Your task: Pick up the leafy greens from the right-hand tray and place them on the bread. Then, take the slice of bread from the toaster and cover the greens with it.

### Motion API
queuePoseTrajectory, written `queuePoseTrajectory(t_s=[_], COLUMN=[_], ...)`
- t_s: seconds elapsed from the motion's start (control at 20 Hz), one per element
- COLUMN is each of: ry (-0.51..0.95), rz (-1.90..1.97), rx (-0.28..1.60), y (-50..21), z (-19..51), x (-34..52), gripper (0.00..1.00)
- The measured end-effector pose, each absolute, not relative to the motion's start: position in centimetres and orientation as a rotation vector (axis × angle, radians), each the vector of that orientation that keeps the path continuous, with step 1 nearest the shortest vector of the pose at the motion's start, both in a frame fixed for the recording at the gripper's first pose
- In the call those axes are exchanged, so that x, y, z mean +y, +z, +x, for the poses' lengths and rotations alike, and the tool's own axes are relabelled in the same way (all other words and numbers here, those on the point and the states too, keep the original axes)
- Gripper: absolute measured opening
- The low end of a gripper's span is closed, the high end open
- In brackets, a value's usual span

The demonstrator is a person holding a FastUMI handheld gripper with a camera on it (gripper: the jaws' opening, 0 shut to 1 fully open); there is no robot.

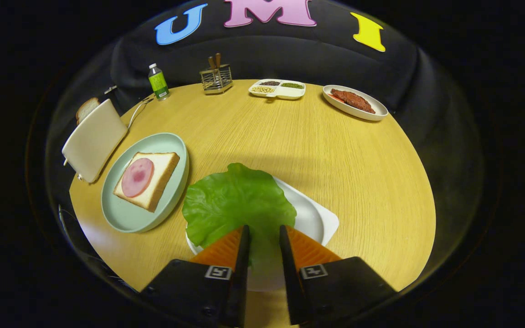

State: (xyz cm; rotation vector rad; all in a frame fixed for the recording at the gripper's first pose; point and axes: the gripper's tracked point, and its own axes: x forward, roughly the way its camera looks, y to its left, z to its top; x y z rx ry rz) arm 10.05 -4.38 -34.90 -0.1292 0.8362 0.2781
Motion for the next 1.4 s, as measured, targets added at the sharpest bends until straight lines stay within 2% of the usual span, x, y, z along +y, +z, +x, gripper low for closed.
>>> queuePoseTrajectory(t_s=[0.05,0.15,0.2,0.25,0.3,0.4,0.85,1.4], ry=[0.283,0.284,0.285,0.288,0.294,0.312,0.348,0.264], rz=[-0.129,-0.124,-0.114,-0.111,-0.109,-0.092,-0.040,0.003], rx=[0.834,0.833,0.838,0.833,0.837,0.843,0.851,0.805], y=[-34.6,-34.6,-34.7,-34.8,-34.8,-34.7,-32.3,-24.9], z=[10.0,10.1,10.0,10.3,10.1,10.0,8.5,8.0], x=[-4.4,-4.5,-4.4,-4.5,-4.6,-4.5,-2.9,-1.2], gripper=[0.28,0.27,0.15,0.15,0.10,0.06,0.06,0.06])
